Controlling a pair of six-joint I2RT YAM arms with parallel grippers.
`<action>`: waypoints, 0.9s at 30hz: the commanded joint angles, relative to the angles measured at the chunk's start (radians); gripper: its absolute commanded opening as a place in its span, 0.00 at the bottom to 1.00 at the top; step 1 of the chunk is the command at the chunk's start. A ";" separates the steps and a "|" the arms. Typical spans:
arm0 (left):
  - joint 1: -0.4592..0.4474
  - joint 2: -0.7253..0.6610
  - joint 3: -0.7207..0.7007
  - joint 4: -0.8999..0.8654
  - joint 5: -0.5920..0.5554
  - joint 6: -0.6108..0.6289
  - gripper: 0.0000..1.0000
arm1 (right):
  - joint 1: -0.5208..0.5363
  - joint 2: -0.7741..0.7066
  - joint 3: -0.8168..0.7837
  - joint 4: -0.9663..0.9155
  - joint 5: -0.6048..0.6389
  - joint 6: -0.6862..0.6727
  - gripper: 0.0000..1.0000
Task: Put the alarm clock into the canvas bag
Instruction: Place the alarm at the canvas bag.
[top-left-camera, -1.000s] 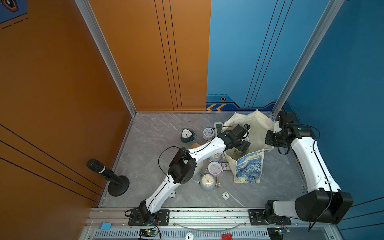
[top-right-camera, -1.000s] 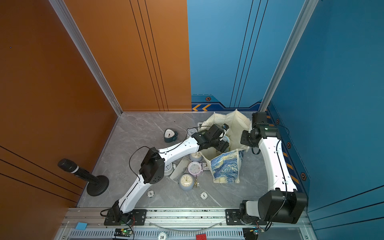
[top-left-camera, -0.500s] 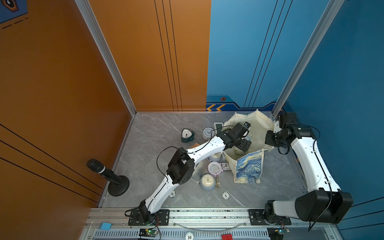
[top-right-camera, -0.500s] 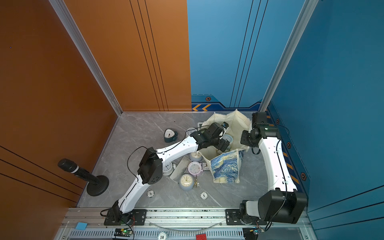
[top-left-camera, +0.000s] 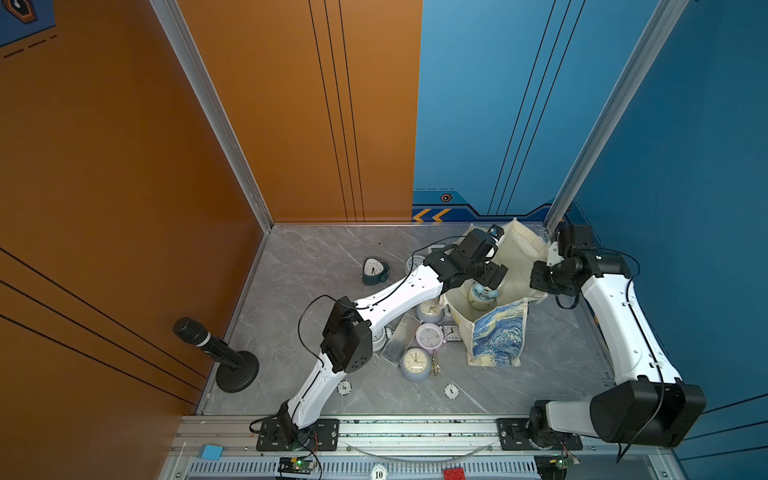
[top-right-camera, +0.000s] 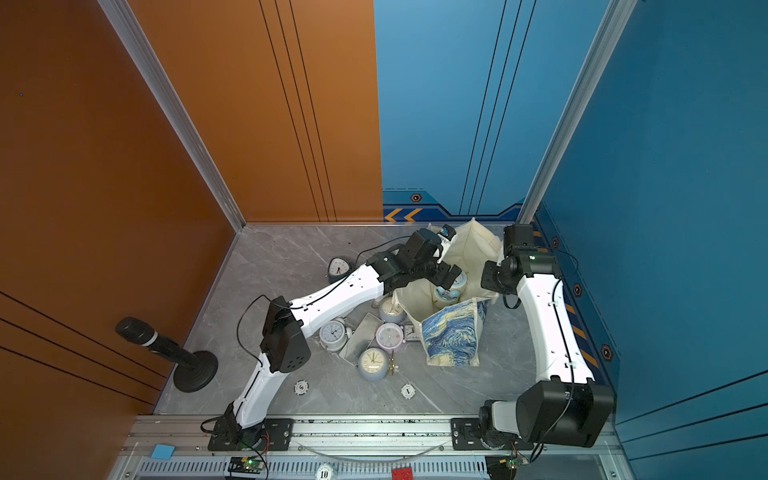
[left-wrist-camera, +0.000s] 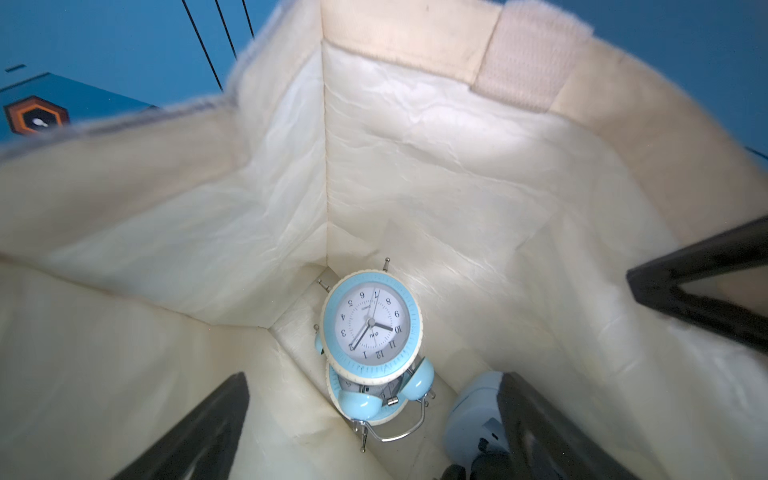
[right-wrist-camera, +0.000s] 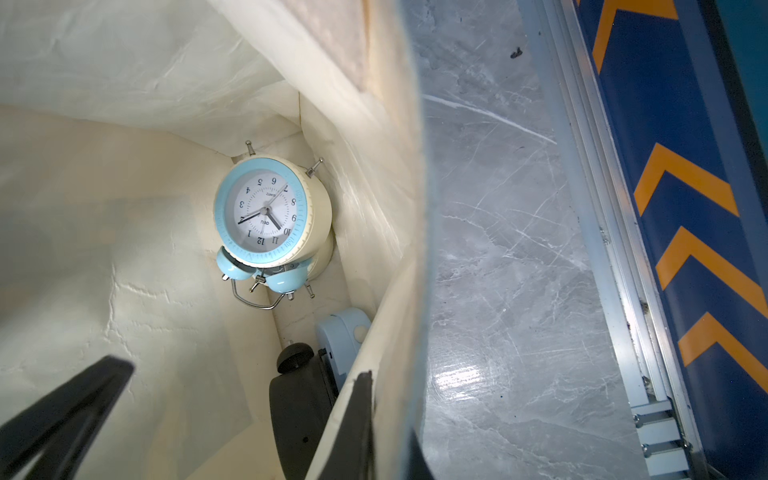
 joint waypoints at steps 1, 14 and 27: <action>-0.011 -0.068 0.018 -0.013 -0.046 0.030 0.95 | 0.011 -0.013 -0.017 -0.010 -0.006 -0.006 0.09; 0.064 -0.246 -0.102 -0.015 -0.150 0.061 0.95 | 0.011 -0.016 -0.016 -0.010 -0.010 -0.005 0.09; 0.284 -0.385 -0.327 -0.018 -0.202 0.000 0.95 | 0.014 -0.012 -0.015 -0.009 -0.012 -0.005 0.09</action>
